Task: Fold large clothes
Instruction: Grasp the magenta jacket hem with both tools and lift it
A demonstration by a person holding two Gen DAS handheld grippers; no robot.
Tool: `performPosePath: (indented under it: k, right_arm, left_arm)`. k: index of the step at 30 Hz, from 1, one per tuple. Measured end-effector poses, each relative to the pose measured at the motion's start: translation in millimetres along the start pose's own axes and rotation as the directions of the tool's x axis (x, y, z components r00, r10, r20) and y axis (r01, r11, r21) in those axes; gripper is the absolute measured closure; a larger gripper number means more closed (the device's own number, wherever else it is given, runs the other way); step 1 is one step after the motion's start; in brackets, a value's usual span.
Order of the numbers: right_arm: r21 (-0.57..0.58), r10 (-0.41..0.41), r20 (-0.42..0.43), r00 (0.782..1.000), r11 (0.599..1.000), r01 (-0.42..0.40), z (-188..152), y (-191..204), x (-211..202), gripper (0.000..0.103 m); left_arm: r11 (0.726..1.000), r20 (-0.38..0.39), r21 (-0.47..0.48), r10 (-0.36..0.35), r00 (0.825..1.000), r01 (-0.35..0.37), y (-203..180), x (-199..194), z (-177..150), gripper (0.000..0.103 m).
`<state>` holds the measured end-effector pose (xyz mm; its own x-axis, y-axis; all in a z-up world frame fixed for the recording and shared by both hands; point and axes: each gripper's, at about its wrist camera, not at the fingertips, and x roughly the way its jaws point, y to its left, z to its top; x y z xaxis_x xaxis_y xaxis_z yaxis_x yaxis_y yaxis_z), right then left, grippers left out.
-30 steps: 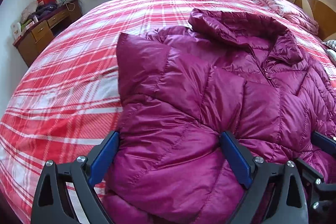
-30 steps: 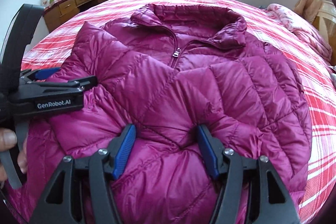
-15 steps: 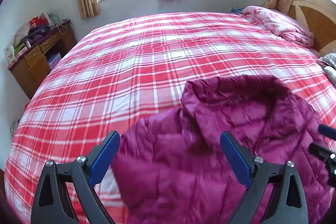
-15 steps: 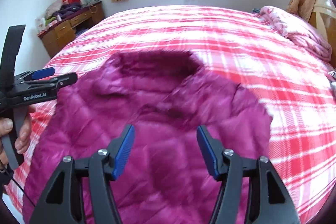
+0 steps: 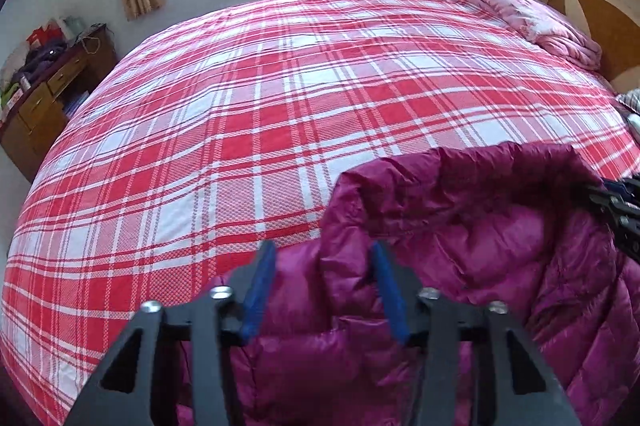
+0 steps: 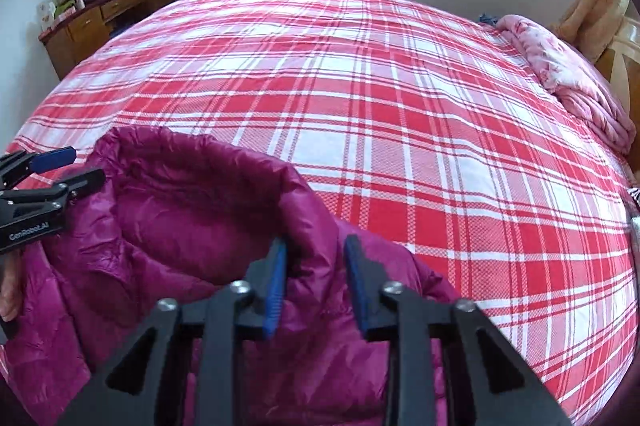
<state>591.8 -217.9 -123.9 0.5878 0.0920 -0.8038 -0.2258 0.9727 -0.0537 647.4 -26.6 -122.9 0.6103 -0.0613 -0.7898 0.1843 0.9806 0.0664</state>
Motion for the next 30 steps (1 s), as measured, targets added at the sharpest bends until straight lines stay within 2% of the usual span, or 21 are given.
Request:
performPosePath:
  k: [2,6,9,13,16,17,19,20,21,22,23,25,27,30]
  right_arm:
    - [-0.02,-0.021,0.019,1.0,1.0,0.022,-2.9,2.9,-4.1,0.09]
    - [-0.042,-0.036,0.061,0.997,0.998,0.039,-17.2,3.6,-19.5,0.091]
    - [-0.053,-0.049,0.044,0.998,0.997,0.051,-26.5,-0.5,-12.8,0.093]
    - [-0.05,-0.061,0.05,0.997,0.997,0.064,-37.8,-5.2,-6.9,0.093]
    - [-0.054,-0.065,0.055,0.996,0.996,0.068,-38.2,-4.5,-5.2,0.093]
    - [-0.053,-0.067,0.056,0.996,0.996,0.07,-38.8,-4.4,-4.3,0.093]
    - [-0.043,-0.066,0.058,0.996,0.997,0.069,-40.7,-5.6,-2.3,0.093]
    - [-0.033,-0.064,0.061,0.996,0.997,0.066,-41.9,-7.0,-1.4,0.093]
    - [-0.021,-0.061,0.065,0.996,0.998,0.063,-43.0,-8.7,-1.5,0.093]
    - [-0.01,-0.057,0.071,0.996,0.998,0.057,-44.4,-10.4,-2.4,0.093]
    - [0.0,-0.051,0.078,0.996,0.999,0.052,-45.8,-12.0,-3.3,0.093]
    - [0.005,-0.049,0.084,0.995,0.999,0.049,-47.7,-13.5,-2.9,0.093]
    - [0.005,-0.045,0.094,0.995,0.999,0.045,-49.3,-13.2,-2.6,0.093]
    - [0.011,-0.042,0.106,0.994,0.999,0.041,-51.4,-13.7,-2.9,0.093]
  left_arm:
    - [0.999,-0.002,0.05,-0.013,1.0,0.013,-5.2,-5.3,-6.3,0.088]
    - [0.995,0.032,0.092,-0.029,0.999,0.026,-5.9,-22.0,-19.3,0.09]
    - [0.992,0.032,0.12,-0.042,0.999,0.038,-4.7,-30.4,-32.4,0.091]
    - [0.995,0.055,0.071,-0.08,0.995,0.076,8.1,-53.0,-39.4,0.09]
    - [0.995,0.139,-0.004,-0.102,0.985,0.103,24.2,-75.7,-28.6,0.09]
    - [0.995,0.163,-0.025,-0.087,0.983,0.093,27.6,-80.1,-21.7,0.087]
    - [0.993,0.193,-0.079,-0.072,0.978,0.089,33.7,-81.7,-3.7,0.051]
    - [0.991,0.197,-0.111,-0.057,0.979,0.08,35.7,-77.0,7.3,0.018]
    - [0.988,0.217,-0.146,-0.021,0.976,0.054,37.0,-73.6,14.8,0.012]
    - [0.984,0.238,-0.172,-0.012,0.971,0.054,37.1,-69.5,21.4,0.012]
    - [0.981,0.24,-0.181,-0.031,0.97,0.077,36.3,-63.6,27.1,0.012]
    - [0.977,0.208,-0.194,-0.045,0.977,0.086,28.0,-46.4,38.6,0.012]
    - [0.987,0.166,-0.145,-0.039,0.985,0.063,12.4,-29.3,43.6,0.012]
    - [0.996,0.109,-0.068,0.067,0.992,-0.059,-6.8,-7.1,35.9,0.012]
